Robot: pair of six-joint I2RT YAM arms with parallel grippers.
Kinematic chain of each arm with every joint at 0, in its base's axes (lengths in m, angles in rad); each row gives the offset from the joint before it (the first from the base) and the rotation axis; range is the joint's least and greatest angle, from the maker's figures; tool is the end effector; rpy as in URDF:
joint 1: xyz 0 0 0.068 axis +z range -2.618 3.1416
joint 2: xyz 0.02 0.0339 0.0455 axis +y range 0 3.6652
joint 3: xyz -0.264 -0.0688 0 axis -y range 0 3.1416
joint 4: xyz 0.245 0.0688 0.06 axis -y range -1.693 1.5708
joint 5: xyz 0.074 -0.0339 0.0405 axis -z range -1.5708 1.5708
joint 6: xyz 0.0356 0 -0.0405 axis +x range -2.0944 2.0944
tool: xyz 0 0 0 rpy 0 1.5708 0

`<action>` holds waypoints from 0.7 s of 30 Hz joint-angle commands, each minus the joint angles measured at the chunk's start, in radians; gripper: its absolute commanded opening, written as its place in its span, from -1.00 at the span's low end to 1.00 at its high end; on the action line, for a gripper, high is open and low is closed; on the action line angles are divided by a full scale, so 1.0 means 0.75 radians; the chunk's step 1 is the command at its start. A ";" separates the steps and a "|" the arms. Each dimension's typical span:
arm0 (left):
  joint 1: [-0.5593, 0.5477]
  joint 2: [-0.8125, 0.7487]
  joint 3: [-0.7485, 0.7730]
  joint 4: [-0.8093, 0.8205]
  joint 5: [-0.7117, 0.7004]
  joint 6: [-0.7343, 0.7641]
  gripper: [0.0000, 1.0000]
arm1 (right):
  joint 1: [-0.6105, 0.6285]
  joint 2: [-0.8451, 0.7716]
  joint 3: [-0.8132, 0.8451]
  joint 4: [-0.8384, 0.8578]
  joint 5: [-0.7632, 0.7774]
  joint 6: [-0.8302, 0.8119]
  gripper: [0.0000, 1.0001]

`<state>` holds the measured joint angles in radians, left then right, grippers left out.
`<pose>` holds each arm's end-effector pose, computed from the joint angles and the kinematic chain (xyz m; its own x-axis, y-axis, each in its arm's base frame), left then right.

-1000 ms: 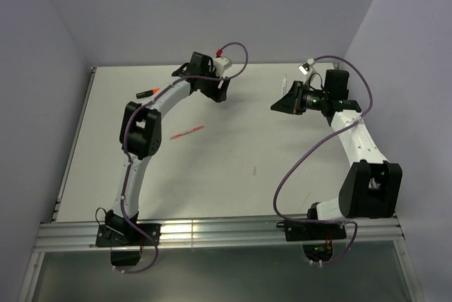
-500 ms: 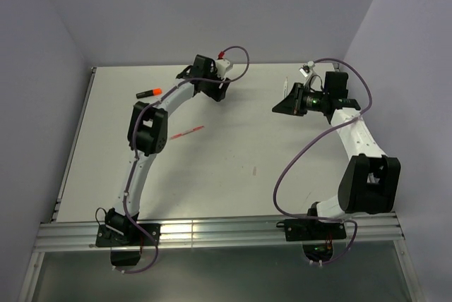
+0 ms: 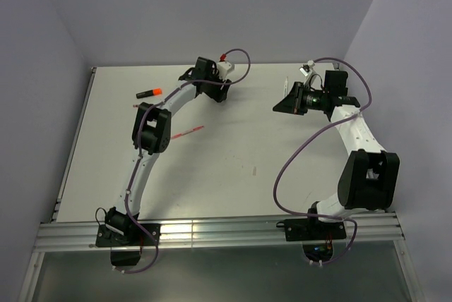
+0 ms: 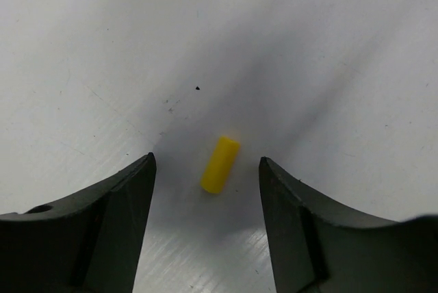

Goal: Insert the pens into the pen caps

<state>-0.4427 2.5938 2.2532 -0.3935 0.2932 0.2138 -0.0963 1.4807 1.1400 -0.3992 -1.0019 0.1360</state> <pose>0.5166 -0.2563 0.1533 -0.4634 0.4445 -0.7666 0.7187 0.6946 -0.0317 0.3174 -0.0005 0.2883 -0.7418 0.1450 -0.6547 -0.4713 0.5817 0.6629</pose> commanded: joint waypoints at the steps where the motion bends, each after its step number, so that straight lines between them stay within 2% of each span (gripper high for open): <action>1: -0.001 0.021 0.062 -0.050 0.063 0.005 0.29 | -0.011 0.018 0.071 0.005 -0.004 -0.020 -1.00; 3: -0.001 0.019 0.060 -0.095 0.067 0.013 0.11 | -0.009 0.022 0.077 0.003 -0.008 -0.018 -1.00; 6: -0.001 0.000 0.035 -0.136 0.077 0.034 -0.06 | -0.011 0.032 0.081 0.003 -0.012 -0.018 -1.00; 8: -0.001 -0.010 0.011 -0.154 0.100 0.058 -0.09 | -0.011 0.034 0.081 0.003 -0.020 -0.020 -1.00; 9: -0.003 -0.008 0.015 -0.171 0.100 0.069 -0.20 | -0.011 0.038 0.081 0.003 -0.020 -0.018 -1.00; 17: -0.052 -0.002 0.045 -0.381 0.014 0.175 -0.72 | -0.011 0.042 0.081 0.003 -0.030 -0.020 -1.00; 21: -0.078 -0.057 -0.028 -0.475 -0.006 0.224 -0.96 | -0.011 0.036 0.077 0.001 -0.034 -0.026 -1.00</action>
<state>-0.4683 2.5839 2.2822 -0.5385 0.2932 0.3351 -0.0963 1.5120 1.1538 -0.4061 -1.0077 0.1352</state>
